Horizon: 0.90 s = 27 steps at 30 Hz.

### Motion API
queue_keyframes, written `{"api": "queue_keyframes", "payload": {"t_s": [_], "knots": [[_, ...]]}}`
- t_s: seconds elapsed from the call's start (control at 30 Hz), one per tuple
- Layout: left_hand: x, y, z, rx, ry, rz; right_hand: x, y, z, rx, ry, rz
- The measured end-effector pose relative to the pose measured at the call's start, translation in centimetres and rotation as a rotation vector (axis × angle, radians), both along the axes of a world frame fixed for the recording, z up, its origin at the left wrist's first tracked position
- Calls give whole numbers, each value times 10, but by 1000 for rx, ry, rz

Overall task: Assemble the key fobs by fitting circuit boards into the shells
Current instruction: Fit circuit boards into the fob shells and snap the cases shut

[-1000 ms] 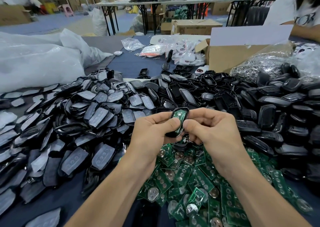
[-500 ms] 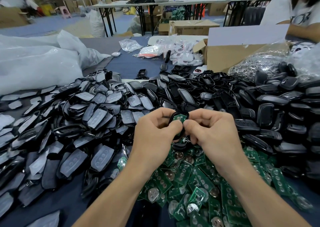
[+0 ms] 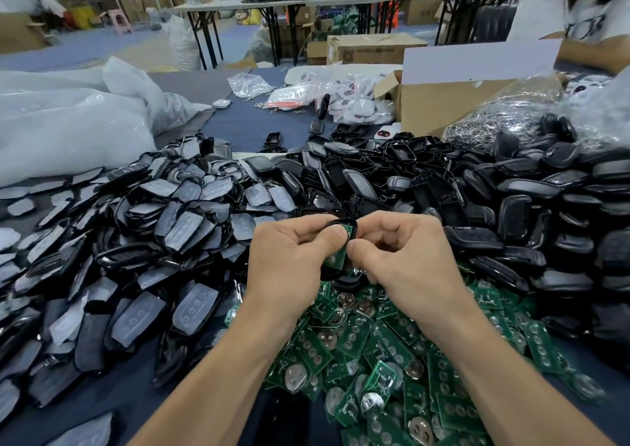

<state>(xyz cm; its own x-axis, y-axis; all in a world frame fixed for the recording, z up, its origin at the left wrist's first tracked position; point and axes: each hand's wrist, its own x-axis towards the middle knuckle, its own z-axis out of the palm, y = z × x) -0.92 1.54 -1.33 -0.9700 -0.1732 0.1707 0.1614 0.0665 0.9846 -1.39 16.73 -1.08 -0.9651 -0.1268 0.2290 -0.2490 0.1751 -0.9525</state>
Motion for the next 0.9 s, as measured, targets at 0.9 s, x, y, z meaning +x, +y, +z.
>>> {"api": "queue_keyframes", "payload": {"t_s": [0.9], "knots": [[3, 5, 0, 95, -73, -12, 4, -7, -1, 145, 88, -290]]}}
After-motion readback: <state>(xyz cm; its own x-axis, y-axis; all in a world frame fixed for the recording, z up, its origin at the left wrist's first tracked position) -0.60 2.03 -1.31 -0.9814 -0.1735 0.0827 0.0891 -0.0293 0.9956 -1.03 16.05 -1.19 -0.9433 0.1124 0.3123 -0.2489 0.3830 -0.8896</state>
